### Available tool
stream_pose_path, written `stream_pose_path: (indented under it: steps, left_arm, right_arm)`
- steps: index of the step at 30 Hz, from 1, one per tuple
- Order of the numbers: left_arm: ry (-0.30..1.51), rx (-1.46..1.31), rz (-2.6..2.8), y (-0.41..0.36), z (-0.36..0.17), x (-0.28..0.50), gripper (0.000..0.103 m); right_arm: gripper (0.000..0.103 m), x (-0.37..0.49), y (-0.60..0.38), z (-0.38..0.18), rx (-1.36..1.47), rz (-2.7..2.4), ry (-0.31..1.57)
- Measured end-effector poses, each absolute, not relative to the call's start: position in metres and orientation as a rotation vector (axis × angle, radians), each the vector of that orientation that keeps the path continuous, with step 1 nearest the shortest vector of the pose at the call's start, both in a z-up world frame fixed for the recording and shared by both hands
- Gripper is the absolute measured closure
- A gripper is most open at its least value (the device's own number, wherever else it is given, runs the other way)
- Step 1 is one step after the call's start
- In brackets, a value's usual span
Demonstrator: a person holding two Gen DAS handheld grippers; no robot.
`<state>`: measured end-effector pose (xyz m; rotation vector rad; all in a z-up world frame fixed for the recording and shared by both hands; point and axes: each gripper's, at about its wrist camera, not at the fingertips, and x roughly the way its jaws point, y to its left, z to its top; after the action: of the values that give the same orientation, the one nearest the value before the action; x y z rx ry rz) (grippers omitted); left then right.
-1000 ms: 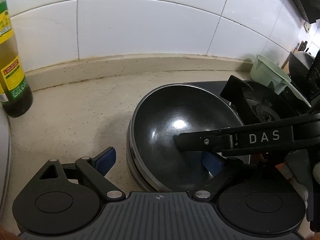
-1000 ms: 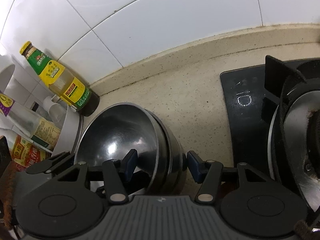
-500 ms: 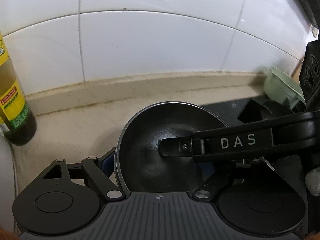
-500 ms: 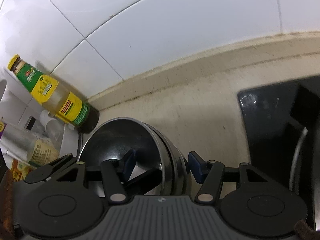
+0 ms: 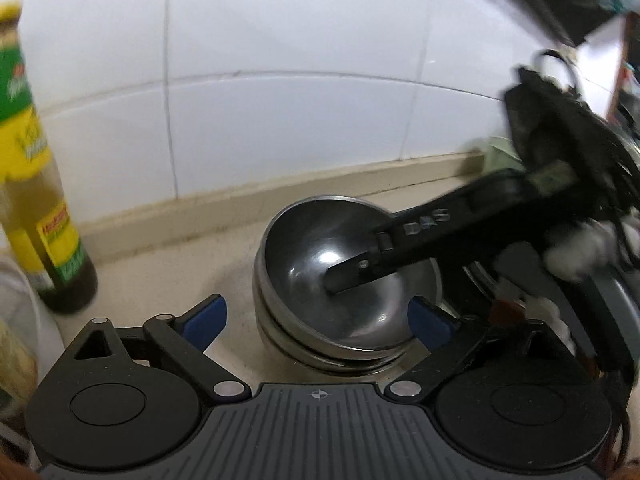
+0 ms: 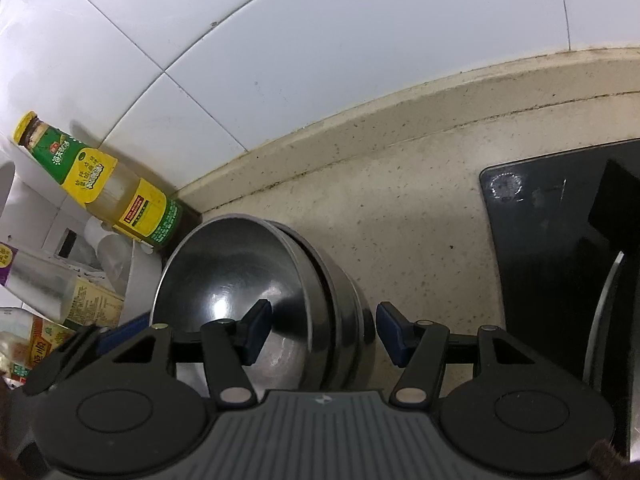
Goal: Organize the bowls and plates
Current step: 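Lift the steel bowl stack off the counter with both grippers, then carry the bowl stack with both grippers over the plates on the red towel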
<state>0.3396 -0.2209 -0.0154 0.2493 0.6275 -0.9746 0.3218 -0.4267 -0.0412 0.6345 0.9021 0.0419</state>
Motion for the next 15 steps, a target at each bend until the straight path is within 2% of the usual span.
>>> stream_pose_path:
  steps: [7,15]
  left_arm:
    - [0.634,0.339,-1.061,-0.225,-0.030,0.324,0.002]
    - [0.669,0.325,-1.086,-0.245,-0.051,0.354,0.000]
  right_arm:
    - [0.048,0.325,-0.423,-0.038,0.605,0.057,0.916]
    - [0.040,0.334,-0.425,-0.041,0.630,0.083,0.924]
